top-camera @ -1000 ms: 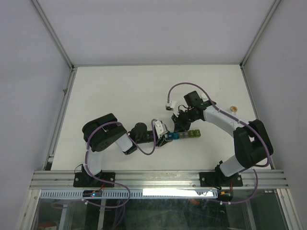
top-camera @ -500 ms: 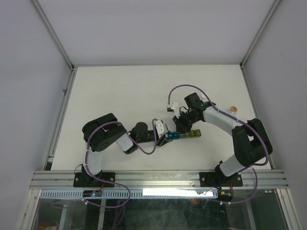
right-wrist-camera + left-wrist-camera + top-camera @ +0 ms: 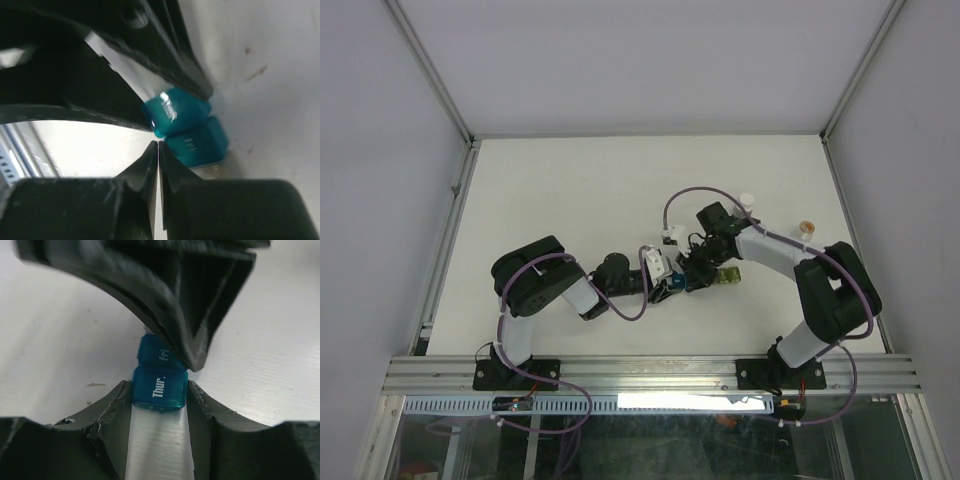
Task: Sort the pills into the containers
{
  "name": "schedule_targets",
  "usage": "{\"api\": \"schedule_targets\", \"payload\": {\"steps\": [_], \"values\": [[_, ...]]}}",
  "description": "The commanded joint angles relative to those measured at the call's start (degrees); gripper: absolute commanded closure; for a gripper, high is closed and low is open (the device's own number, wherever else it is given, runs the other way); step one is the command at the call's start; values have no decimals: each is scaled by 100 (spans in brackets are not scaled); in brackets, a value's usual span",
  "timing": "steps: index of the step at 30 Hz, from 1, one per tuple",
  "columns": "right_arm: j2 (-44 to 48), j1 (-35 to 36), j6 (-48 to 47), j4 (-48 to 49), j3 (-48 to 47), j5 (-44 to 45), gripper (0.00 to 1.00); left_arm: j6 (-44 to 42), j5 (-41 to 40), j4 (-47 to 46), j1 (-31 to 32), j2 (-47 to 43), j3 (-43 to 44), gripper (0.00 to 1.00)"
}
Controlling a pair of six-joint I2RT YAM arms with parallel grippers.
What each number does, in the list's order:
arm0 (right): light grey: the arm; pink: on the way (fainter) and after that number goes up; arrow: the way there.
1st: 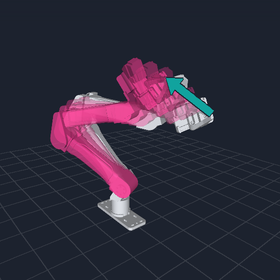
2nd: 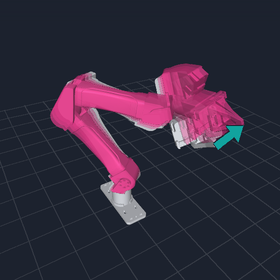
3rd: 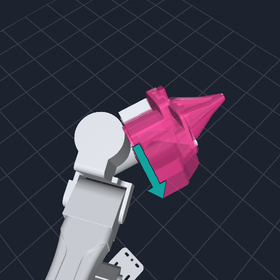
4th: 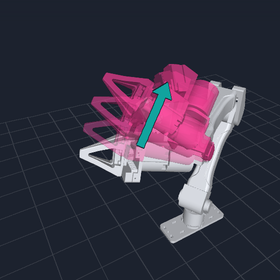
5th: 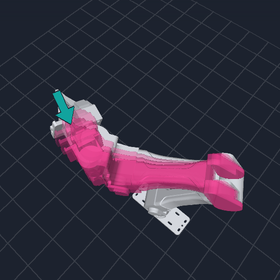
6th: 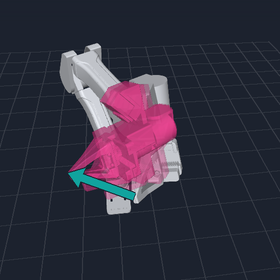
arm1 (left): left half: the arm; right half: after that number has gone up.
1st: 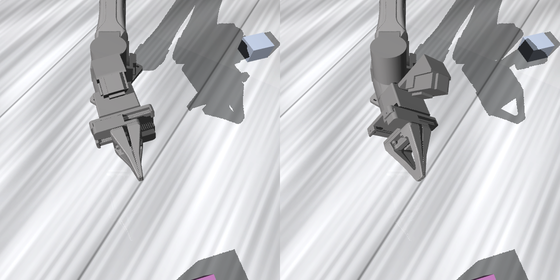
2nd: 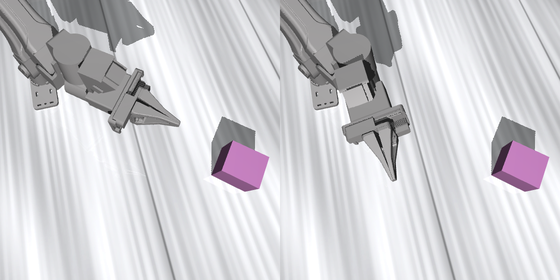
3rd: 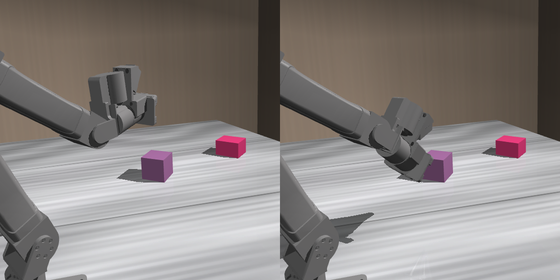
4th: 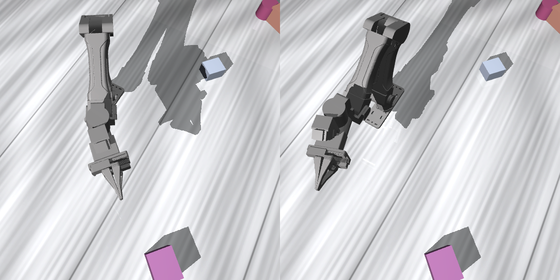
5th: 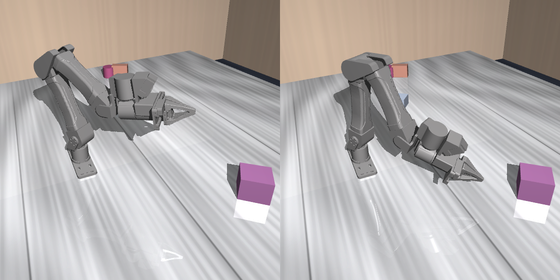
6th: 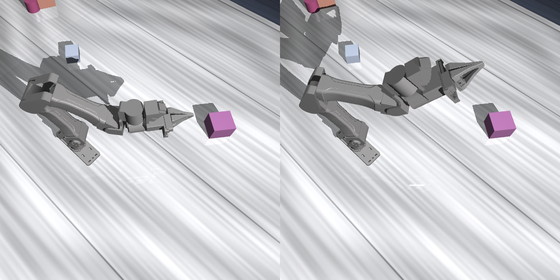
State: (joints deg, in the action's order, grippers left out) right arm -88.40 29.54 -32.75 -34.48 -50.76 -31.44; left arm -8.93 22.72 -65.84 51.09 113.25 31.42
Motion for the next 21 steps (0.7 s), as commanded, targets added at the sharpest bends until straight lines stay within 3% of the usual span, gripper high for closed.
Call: {"api": "schedule_targets", "payload": {"steps": [1,4,9,12,14,18,21], "values": [[-618,65,51,-44,20,933,94,-26,136,139,59,67,84,91],[-388,-85,117,-40,-28,794,94,-13,138,95,59,85,73,91],[497,-605,-323,-450,-156,-1137,89,4,140,59,62,78,56,90],[928,-811,-646,-651,-153,-1670,81,73,123,98,59,67,90,85],[1157,-1002,-776,-711,-153,-1876,76,172,114,116,55,58,125,74],[1611,-1461,-881,-734,-132,-2048,68,540,-79,37,52,-110,107,34],[1978,-1781,-866,-674,-65,-2127,61,877,-136,86,11,-454,60,14]]}}
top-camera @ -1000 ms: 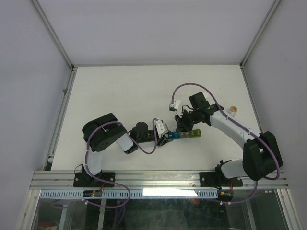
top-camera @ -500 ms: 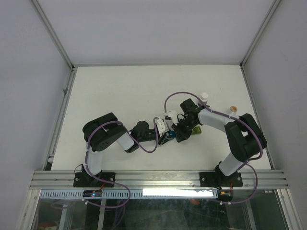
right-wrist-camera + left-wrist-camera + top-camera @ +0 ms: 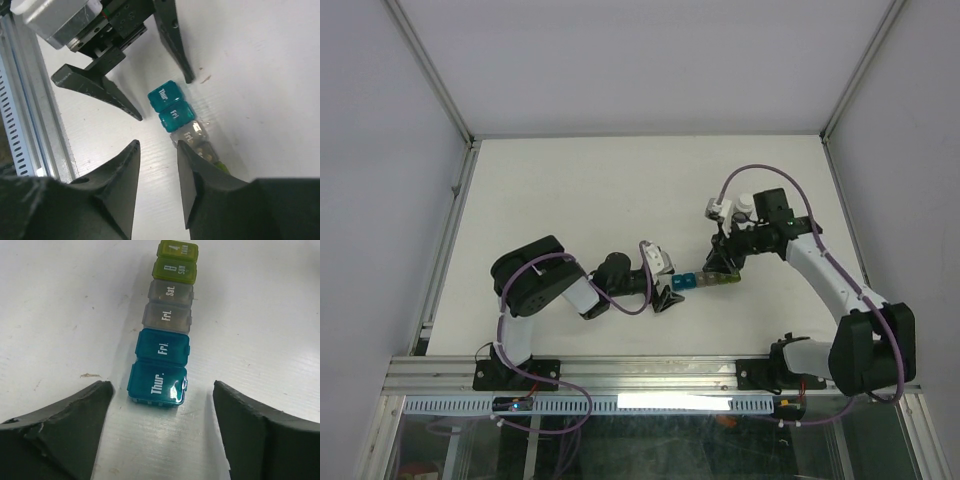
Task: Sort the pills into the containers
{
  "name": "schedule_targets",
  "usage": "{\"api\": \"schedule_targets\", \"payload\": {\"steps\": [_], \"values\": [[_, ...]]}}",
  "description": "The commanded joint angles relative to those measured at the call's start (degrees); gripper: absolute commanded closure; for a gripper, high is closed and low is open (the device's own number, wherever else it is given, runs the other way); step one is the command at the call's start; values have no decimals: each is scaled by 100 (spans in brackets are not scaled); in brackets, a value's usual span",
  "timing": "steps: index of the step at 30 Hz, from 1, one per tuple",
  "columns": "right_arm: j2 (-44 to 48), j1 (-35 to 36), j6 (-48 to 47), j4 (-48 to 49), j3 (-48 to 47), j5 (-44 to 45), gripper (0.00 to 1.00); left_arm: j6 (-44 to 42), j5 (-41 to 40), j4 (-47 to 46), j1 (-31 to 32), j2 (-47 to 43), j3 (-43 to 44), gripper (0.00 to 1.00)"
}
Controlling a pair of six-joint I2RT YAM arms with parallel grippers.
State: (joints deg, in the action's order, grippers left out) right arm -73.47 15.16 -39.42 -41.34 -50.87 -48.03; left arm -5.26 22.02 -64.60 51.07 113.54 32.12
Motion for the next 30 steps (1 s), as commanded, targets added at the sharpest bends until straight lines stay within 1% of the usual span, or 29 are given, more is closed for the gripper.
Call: {"api": "schedule_targets", "payload": {"steps": [1,2,3,6,7,10,12,13,15,16,18,20,22,24,28,30], "values": [[612,-425,-185,43,-36,-482,58,645,-55,-16,-15,-633,-43,9],[757,-523,-180,67,-29,-494,56,826,-39,3,-58,-802,-68,4],[847,-625,-178,79,-28,-501,53,1036,5,24,-109,-969,-107,1],[1189,-981,-145,166,-13,-498,44,1991,399,97,-528,-1513,-174,1],[1336,-1132,-125,210,-1,-498,41,2550,700,73,-728,-1628,-174,1],[1827,-1562,76,399,20,-372,27,3772,1212,-290,-1258,-1896,-247,1],[2179,-1818,199,512,-19,-188,17,4135,1222,-432,-1441,-2203,-316,1],[2337,-1937,318,587,-53,-81,14,4128,1131,-241,-1474,-2425,-271,1],[2656,-2146,700,759,-167,154,7,3840,835,954,-1477,-2953,13,1],[2749,-2178,1027,872,-265,486,2,3672,627,1573,-1476,-3214,230,1],[2890,-2184,1742,1067,-528,1173,1,3359,149,2719,-1465,-3779,611,1],[2961,-2191,2185,1091,-872,1593,1,3117,-229,3517,-1459,-4259,948,1],[2973,-2184,2380,879,-1317,1726,1,2941,-432,4127,-1460,-4683,1303,1],[2962,-2179,2366,601,-1793,1625,1,2791,-430,4599,-1462,-5006,1680,1],[2948,-2176,2348,203,-2711,1438,1,2649,-321,5287,-1462,-5546,2398,1],[2952,-2182,2471,112,-2986,1436,1,2587,-272,5598,-1463,-5721,2724,1]]}}
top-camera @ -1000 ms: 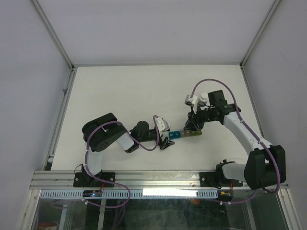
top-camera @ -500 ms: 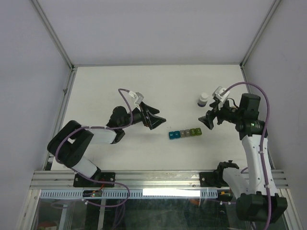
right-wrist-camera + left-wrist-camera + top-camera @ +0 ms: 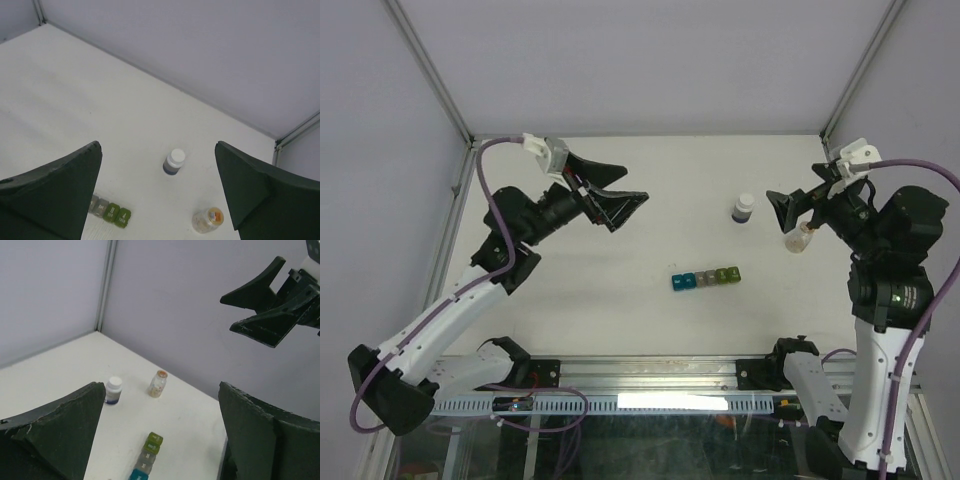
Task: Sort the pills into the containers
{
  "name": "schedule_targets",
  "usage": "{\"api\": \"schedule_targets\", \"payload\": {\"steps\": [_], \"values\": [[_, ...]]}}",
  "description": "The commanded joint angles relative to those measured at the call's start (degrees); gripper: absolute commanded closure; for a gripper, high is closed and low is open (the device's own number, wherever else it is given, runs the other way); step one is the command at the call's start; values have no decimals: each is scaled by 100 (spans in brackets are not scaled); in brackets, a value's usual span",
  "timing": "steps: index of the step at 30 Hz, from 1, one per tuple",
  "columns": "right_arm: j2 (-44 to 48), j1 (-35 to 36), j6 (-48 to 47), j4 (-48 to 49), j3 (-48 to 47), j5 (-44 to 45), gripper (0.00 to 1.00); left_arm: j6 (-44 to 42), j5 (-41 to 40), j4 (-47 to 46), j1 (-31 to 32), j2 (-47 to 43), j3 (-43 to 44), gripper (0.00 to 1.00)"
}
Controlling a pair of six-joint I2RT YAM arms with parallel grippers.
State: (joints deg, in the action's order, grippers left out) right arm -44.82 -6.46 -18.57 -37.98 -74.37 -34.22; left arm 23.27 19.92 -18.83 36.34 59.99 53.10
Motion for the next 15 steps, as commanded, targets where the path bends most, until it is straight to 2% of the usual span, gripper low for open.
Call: {"api": "schedule_targets", "payload": {"steps": [1,6,15], "values": [[105,-22,507,-234,-728,93,1,-296,-14,1181,10,-423,804,1],[183,-17,1113,-235,-899,442,1,-345,349,1695,10,-548,1431,1],[34,-22,1334,-508,-1506,59,1,-487,633,2392,7,-524,2164,1]]}}
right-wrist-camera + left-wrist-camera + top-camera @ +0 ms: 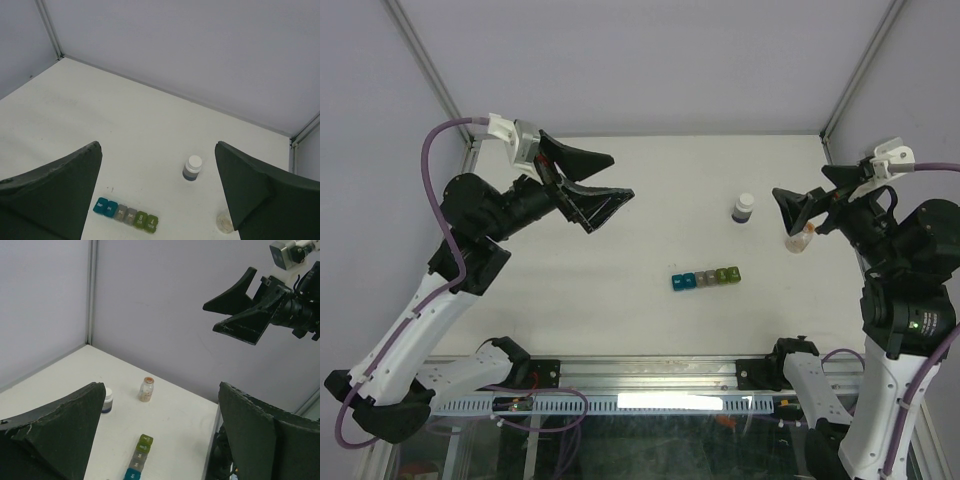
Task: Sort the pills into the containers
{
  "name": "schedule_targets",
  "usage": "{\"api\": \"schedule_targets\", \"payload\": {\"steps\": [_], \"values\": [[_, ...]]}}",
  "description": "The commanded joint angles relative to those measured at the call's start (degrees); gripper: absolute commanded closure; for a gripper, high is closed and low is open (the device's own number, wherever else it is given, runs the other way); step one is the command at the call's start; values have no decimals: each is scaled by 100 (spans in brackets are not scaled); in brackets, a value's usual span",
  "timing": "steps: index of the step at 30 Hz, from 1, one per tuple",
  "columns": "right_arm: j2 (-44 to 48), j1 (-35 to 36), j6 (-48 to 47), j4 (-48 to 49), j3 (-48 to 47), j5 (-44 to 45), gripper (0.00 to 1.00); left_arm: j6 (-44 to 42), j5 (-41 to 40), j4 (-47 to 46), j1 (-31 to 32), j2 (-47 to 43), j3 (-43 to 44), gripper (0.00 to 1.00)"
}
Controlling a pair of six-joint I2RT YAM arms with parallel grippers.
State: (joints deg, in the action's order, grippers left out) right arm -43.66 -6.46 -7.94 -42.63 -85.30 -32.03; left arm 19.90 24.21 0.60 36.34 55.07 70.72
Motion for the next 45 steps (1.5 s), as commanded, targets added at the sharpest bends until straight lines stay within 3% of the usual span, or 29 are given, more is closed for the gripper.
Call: {"api": "schedule_targets", "payload": {"steps": [1,11,45], "values": [[-87,-22,268,-48,-449,-208,1,-161,212,488,13,-59,448,1],[-47,-16,386,44,-447,-371,1,-234,131,876,8,-153,655,1],[-99,33,399,36,-566,-124,1,-350,102,921,12,-287,462,1]]}}
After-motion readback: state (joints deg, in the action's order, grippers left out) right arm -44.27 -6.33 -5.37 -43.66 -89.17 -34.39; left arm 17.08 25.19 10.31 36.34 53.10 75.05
